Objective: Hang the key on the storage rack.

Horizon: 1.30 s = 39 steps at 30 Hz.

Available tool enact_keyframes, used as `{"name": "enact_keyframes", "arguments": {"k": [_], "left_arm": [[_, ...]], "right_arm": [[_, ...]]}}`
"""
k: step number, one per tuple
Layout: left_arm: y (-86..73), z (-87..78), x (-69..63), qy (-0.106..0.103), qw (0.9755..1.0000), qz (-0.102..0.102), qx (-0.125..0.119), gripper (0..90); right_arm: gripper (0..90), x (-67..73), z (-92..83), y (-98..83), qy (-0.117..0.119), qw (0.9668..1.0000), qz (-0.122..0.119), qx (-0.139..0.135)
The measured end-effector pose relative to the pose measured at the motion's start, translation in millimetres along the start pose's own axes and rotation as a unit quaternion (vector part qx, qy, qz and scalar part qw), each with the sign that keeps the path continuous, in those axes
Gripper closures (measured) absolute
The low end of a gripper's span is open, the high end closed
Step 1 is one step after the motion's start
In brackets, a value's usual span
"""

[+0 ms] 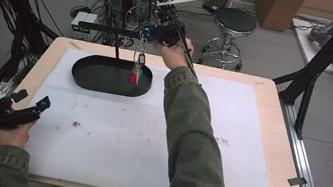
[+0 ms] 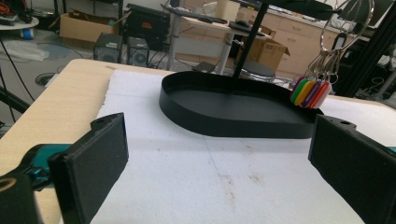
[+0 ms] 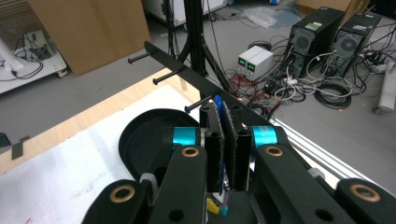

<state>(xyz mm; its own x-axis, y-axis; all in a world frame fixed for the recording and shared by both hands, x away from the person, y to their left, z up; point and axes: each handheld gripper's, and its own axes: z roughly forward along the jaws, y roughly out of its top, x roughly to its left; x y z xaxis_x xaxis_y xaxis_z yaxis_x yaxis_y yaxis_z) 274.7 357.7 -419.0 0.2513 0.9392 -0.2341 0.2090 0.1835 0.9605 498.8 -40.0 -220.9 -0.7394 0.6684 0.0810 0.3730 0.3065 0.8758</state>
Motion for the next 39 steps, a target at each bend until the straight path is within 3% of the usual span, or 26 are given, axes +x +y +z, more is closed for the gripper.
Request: {"name": "enact_keyframes", "arguments": {"k": [10, 19, 33, 39], "left_arm": [[-0.3, 1.7, 0.2, 0.0, 1.0, -0.005, -0.003, 5.3], [0.1, 1.2, 1.9, 0.0, 0.9999, -0.008, -0.006, 5.3], [0.4, 1.9, 3.4, 0.0, 0.9999, -0.011, -0.009, 5.3], [0.4, 2.2, 3.4, 0.001, 0.9999, -0.011, -0.01, 5.3]], "right_arm": [[87.8, -0.8, 10.1, 4.7, -0.009, 0.9999, 0.008, -0.003], [87.8, 9.2, 22.3, 16.0, -0.015, 0.9999, 0.006, 0.003], [87.7, 11.6, 42.1, 9.6, -0.018, 0.9996, 0.005, 0.023], [87.7, 4.8, 42.5, 5.0, -0.026, 0.9993, 0.016, 0.022]]}}
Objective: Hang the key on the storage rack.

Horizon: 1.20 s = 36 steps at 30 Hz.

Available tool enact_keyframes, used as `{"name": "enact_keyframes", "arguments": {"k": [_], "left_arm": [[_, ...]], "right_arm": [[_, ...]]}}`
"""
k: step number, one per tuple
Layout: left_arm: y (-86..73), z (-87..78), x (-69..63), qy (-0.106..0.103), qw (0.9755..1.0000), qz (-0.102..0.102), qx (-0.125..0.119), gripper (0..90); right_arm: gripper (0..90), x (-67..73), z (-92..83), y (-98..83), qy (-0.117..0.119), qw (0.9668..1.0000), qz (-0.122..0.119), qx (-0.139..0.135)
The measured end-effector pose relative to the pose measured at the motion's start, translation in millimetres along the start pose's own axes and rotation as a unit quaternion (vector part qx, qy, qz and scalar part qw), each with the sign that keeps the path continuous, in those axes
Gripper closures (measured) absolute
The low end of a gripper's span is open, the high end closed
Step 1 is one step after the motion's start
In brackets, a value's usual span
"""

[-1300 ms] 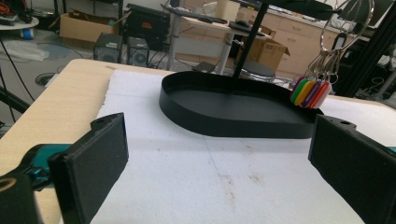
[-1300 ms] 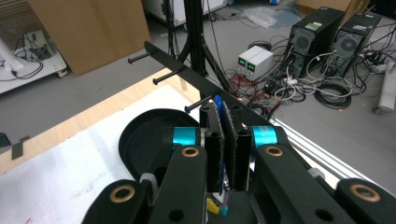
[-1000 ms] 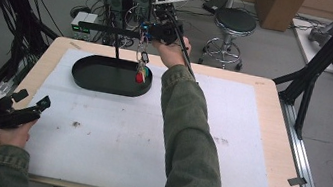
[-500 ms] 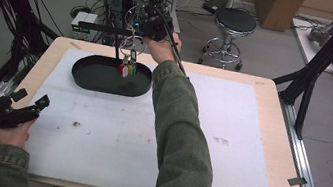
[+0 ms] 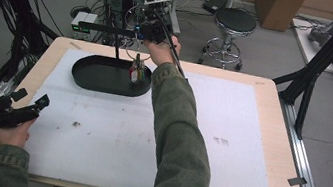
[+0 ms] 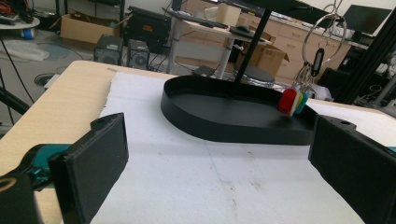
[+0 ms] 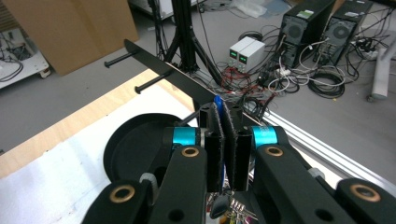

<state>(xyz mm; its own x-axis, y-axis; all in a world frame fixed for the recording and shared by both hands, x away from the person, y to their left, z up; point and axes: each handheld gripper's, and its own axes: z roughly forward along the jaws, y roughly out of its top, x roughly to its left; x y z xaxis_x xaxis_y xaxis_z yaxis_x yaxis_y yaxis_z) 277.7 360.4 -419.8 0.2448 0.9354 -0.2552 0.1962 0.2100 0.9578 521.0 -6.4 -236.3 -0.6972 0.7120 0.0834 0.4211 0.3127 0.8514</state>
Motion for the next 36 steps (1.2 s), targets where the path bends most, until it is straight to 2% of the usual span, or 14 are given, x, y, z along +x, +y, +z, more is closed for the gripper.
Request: {"name": "enact_keyframes", "arguments": {"k": [8, 11, 14, 17, 19, 22, 24, 34, 36], "left_arm": [[-0.1, 0.7, -0.5, 0.001, 1.0, 0.0, 0.0, 5.3], [-0.1, 0.6, -0.3, 0.002, 1.0, 0.0, 0.0, 5.3], [-0.1, 0.7, -0.4, 0.001, 1.0, 0.0, 0.0, 5.3], [0.0, 0.7, -0.5, 0.001, 1.0, 0.0, 0.001, 5.3], [-0.1, 0.8, -0.6, 0.001, 1.0, 0.0, 0.0, 5.3], [-0.1, 1.1, -0.6, 0.003, 1.0, 0.001, 0.001, 5.3], [-0.1, 1.1, -0.7, 0.004, 1.0, 0.0, 0.0, 5.3], [-0.1, 1.0, -0.7, 0.004, 1.0, 0.003, 0.001, 5.3], [0.0, 1.3, -0.6, 0.004, 1.0, 0.003, 0.001, 5.3]], "right_arm": [[85.4, -10.3, -2.3, -4.6, 0.0, 0.9997, 0.024, -0.002], [70.3, -12.2, -2.1, -6.6, 0.006, 0.9995, 0.031, 0.004], [59.2, -11.0, -0.8, -10.1, 0.002, 0.9996, 0.023, 0.014], [43.5, -11.2, -1.1, -13.2, 0.003, 0.9995, 0.026, 0.017], [30.0, -11.8, -2.0, -14.4, -0.004, 0.9995, 0.023, 0.021], [12.1, -13.5, -2.3, -15.8, -0.003, 0.9984, 0.026, 0.05], [0.5, -14.0, -2.5, -17.9, -0.017, 0.9969, 0.016, 0.075], [0.4, -20.3, -18.2, -28.3, -0.032, 0.996, 0.003, 0.083], [0.4, -22.7, -23.1, -30.9, -0.033, 0.9955, 0.009, 0.089]]}}
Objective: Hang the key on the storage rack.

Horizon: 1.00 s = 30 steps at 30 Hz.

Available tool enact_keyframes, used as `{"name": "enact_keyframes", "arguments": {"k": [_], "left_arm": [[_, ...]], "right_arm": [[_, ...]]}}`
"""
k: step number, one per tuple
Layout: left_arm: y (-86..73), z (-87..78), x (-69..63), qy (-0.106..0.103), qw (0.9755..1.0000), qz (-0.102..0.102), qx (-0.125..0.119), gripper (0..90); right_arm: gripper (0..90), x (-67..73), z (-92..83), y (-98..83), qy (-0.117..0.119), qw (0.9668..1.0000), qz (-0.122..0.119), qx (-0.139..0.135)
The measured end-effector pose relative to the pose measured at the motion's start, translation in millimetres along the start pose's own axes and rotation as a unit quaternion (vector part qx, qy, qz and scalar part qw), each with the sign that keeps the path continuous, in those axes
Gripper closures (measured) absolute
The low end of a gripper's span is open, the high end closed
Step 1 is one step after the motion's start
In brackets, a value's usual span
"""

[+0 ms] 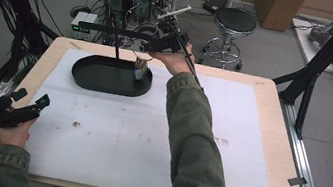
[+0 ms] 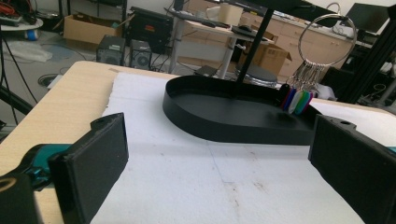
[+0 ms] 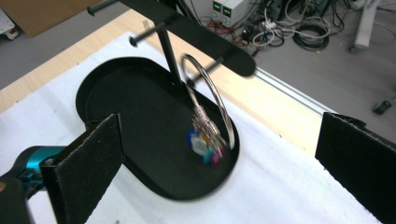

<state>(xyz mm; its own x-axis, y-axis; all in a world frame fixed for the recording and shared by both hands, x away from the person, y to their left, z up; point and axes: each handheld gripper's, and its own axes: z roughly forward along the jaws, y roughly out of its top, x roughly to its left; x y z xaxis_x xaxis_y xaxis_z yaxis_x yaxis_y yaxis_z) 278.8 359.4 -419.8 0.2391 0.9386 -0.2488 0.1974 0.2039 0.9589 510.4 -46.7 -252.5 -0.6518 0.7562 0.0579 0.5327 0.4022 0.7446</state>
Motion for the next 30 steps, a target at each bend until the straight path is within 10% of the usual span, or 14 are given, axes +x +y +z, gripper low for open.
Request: {"name": "enact_keyframes", "arguments": {"k": [30], "left_arm": [[1.2, 1.0, -4.3, 0.0, 0.9998, 0.018, 0.003, 5.3]], "right_arm": [[0.5, -25.1, -80.9, -66.8, -0.027, 0.9992, 0.027, -0.013]]}}
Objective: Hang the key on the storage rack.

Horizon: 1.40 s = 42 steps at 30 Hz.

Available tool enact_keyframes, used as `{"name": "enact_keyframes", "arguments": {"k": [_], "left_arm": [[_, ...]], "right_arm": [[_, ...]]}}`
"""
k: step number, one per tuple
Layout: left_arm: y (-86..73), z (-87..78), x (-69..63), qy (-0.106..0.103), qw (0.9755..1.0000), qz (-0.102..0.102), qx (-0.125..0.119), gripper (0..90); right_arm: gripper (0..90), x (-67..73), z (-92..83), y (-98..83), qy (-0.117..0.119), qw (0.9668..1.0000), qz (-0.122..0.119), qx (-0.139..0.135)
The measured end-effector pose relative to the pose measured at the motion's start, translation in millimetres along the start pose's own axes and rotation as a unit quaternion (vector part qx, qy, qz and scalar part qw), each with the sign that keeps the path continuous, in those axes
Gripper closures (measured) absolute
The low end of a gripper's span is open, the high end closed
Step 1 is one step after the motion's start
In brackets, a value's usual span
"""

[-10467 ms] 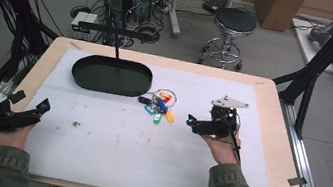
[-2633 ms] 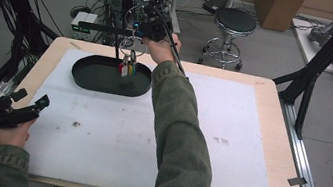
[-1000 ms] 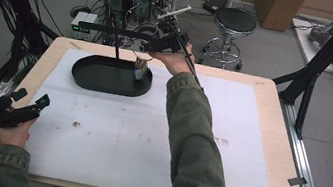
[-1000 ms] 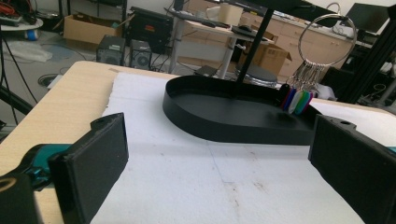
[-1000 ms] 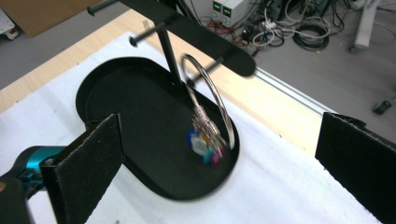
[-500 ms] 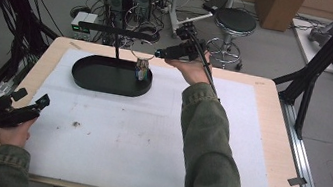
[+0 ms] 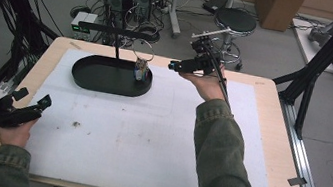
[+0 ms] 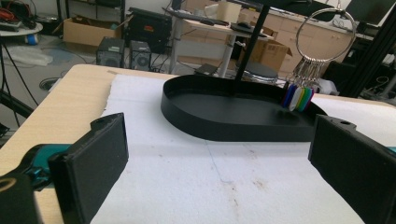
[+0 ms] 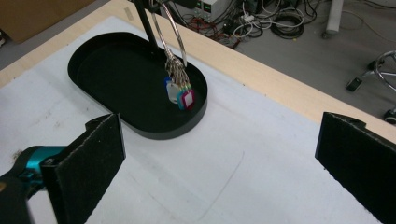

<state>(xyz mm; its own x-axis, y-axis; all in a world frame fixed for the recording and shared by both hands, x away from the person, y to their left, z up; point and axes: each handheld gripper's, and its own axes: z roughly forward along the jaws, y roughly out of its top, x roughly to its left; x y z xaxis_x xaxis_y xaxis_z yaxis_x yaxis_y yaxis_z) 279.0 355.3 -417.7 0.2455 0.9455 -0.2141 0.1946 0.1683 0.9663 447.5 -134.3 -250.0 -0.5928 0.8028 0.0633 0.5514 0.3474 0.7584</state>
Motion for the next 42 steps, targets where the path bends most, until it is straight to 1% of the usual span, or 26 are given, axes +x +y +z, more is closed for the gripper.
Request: {"name": "enact_keyframes", "arguments": {"k": [2, 3, 4, 6, 9, 12, 17, 18, 20, 21, 27, 29, 32, 38, 42], "left_arm": [[0.0, 0.2, -0.3, -0.001, 1.0, 0.0, 0.0, 5.3], [0.0, 0.2, -0.3, 0.0, 1.0, 0.001, 0.001, 5.3], [-0.1, 0.4, -0.4, 0.0, 1.0, 0.002, 0.001, 5.3], [0.0, 0.7, -1.0, 0.003, 1.0, 0.007, 0.003, 5.3], [0.1, 1.5, -1.8, 0.002, 0.9999, 0.01, 0.005, 5.3], [0.1, 1.7, -1.8, 0.001, 0.9999, 0.01, 0.005, 5.3], [0.2, 2.4, -2.4, 0.0, 0.9999, 0.009, 0.004, 5.3], [0.2, 2.5, -2.5, 0.0, 0.9999, 0.011, 0.005, 5.3], [0.2, 2.7, -2.8, -0.001, 0.9999, 0.009, 0.006, 5.3], [0.2, 2.8, -2.8, -0.001, 0.9999, 0.01, 0.005, 5.3], [0.2, 2.6, -3.0, 0.0, 1.0, 0.007, 0.004, 5.3], [0.2, 3.0, -3.2, -0.001, 0.9999, 0.01, 0.005, 5.3], [0.7, 4.2, -3.4, 0.0, 0.9999, 0.013, 0.007, 5.3], [0.7, 4.0, -3.8, -0.001, 0.9999, 0.015, 0.009, 5.3], [0.7, 3.9, -3.2, -0.002, 0.9999, 0.012, 0.007, 5.3]], "right_arm": [[0.5, -2.6, -3.3, -6.0, 0.0, 1.0, 0.004, 0.001], [0.5, -3.7, -5.3, -8.7, -0.006, 1.0, 0.002, 0.004], [0.5, -4.3, -7.1, -10.4, -0.008, 1.0, 0.002, 0.003], [0.5, -7.1, -12.3, -15.0, -0.004, 1.0, 0.008, -0.005], [0.5, -11.4, -18.0, -22.5, -0.008, 0.9999, 0.011, -0.006], [0.5, -14.1, -23.5, -30.3, -0.019, 0.9998, 0.008, -0.001], [0.5, -17.4, -30.8, -45.5, -0.017, 0.9997, 0.017, -0.007], [0.5, -18.0, -31.5, -48.0, -0.018, 0.9997, 0.017, -0.001], [0.5, -19.4, -33.6, -53.4, -0.016, 0.9996, 0.021, -0.008], [0.5, -19.9, -34.9, -57.8, -0.014, 0.9995, 0.027, -0.01], [0.5, -22.3, -37.8, -74.2, -0.014, 0.9994, 0.03, -0.011], [0.6, -22.6, -39.9, -79.5, -0.018, 0.9993, 0.029, -0.015], [0.5, -24.8, -41.8, -87.3, -0.015, 0.9992, 0.031, -0.02], [0.5, -27.6, -44.0, -101.4, -0.011, 0.9991, 0.038, -0.016], [0.5, -31.3, -44.7, -113.8, -0.013, 0.9988, 0.046, -0.013]]}}
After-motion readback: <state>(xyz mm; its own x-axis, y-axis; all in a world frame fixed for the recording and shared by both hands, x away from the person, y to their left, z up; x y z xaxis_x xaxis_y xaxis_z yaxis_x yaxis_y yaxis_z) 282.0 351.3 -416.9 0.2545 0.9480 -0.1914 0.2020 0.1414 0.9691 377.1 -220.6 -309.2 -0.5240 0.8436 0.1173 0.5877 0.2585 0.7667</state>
